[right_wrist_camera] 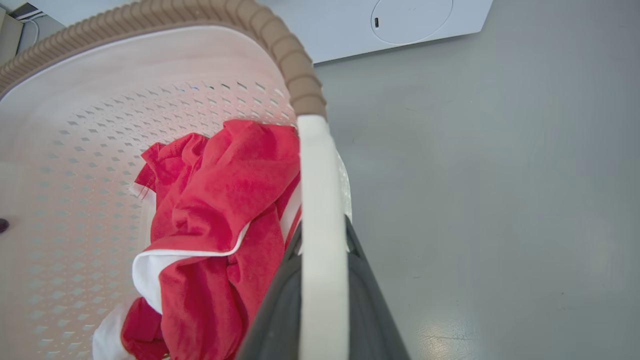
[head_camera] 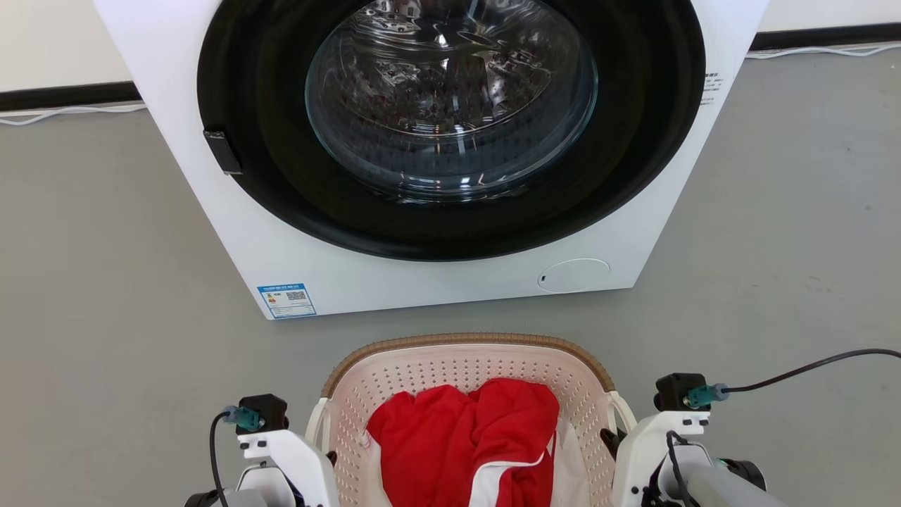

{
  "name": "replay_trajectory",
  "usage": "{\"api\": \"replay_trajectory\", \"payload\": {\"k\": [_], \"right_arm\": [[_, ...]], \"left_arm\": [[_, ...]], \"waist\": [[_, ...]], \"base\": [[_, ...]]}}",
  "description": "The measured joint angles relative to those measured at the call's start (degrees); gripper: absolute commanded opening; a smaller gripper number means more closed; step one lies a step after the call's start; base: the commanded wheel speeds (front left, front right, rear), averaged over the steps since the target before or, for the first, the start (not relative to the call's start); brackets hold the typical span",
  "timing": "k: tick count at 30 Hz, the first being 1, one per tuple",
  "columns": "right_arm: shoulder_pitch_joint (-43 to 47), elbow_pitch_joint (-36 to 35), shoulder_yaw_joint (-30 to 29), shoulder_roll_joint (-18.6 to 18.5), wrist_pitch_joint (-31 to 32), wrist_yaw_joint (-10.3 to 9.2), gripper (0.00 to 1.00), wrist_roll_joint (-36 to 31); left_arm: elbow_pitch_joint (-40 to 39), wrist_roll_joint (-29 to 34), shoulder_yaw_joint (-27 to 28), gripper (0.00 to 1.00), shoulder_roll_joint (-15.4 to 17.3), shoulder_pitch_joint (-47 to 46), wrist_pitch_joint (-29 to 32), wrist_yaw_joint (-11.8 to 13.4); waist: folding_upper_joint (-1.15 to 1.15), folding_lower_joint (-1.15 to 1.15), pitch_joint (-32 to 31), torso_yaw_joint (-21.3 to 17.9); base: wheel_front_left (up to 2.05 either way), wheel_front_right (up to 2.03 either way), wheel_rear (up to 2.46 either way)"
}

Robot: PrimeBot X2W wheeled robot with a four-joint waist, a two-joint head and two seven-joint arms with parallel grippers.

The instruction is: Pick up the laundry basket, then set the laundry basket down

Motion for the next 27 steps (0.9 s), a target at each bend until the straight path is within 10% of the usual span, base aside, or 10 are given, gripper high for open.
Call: {"api": "replay_trajectory", "payload": {"k": [27], "right_arm": [[-4.2, 0.2, 4.5, -1.0, -4.4, 0.0, 0.0, 4.1]], "left_arm": [[-1.1, -2.5, -2.0, 0.0, 0.4, -3.0, -4.5, 0.0]], "waist": [[0.0, 0.0, 6.7, 0.5]], "base": [[0.0, 0.0, 0.0]]}}
